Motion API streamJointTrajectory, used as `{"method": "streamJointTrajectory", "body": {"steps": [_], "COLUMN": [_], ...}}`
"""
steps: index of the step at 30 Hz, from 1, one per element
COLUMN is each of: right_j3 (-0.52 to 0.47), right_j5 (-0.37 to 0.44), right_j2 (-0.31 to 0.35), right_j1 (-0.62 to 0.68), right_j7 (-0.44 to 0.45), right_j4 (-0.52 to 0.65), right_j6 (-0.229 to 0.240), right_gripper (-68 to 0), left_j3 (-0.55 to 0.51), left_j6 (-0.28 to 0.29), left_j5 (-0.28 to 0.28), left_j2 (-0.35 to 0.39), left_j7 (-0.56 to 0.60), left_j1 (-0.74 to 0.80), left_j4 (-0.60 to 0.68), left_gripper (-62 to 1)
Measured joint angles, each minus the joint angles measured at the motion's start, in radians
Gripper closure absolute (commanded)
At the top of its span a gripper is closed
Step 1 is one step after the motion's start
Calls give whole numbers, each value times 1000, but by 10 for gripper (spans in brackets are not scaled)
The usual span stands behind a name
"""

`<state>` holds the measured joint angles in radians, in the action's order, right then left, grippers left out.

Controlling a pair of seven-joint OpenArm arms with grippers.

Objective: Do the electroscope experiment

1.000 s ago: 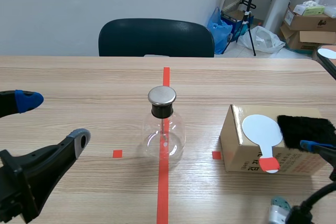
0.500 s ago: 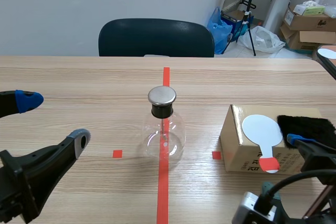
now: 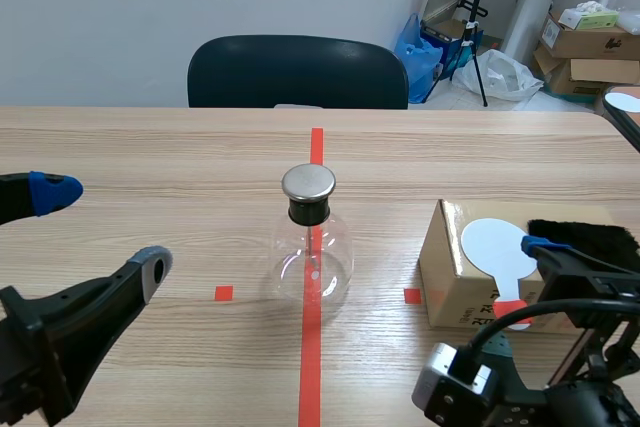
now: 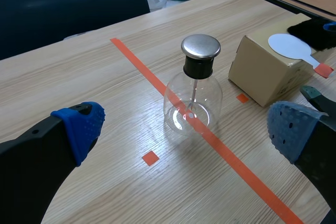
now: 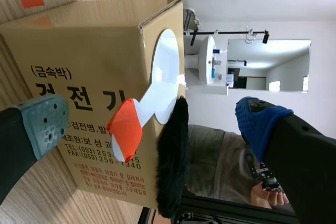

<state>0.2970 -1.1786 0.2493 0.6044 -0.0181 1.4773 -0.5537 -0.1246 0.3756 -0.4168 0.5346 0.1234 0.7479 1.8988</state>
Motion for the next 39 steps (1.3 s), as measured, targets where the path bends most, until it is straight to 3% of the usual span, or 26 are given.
{"method": "streamJointTrajectory", "body": {"steps": [13, 16, 28, 39], "right_j3": [0, 0, 0, 0], "right_j5": [-11, -19, -19, -19], "right_j2": [0, 0, 0, 0], "right_j1": [0, 0, 0, 0], "right_j7": [-14, -14, -22, -22], "right_j4": [0, 0, 0, 0], "right_j6": [0, 0, 0, 0], "right_gripper": [-670, -563, -21, -9], "left_j3": [0, 0, 0, 0], "left_j6": [0, 0, 0, 0], "left_j5": [0, 0, 0, 0], "left_j2": [0, 0, 0, 0], "left_j7": [0, 0, 0, 0], "left_j1": [0, 0, 0, 0], "left_j4": [0, 0, 0, 0], "left_gripper": [-623, -623, -623, -623]}}
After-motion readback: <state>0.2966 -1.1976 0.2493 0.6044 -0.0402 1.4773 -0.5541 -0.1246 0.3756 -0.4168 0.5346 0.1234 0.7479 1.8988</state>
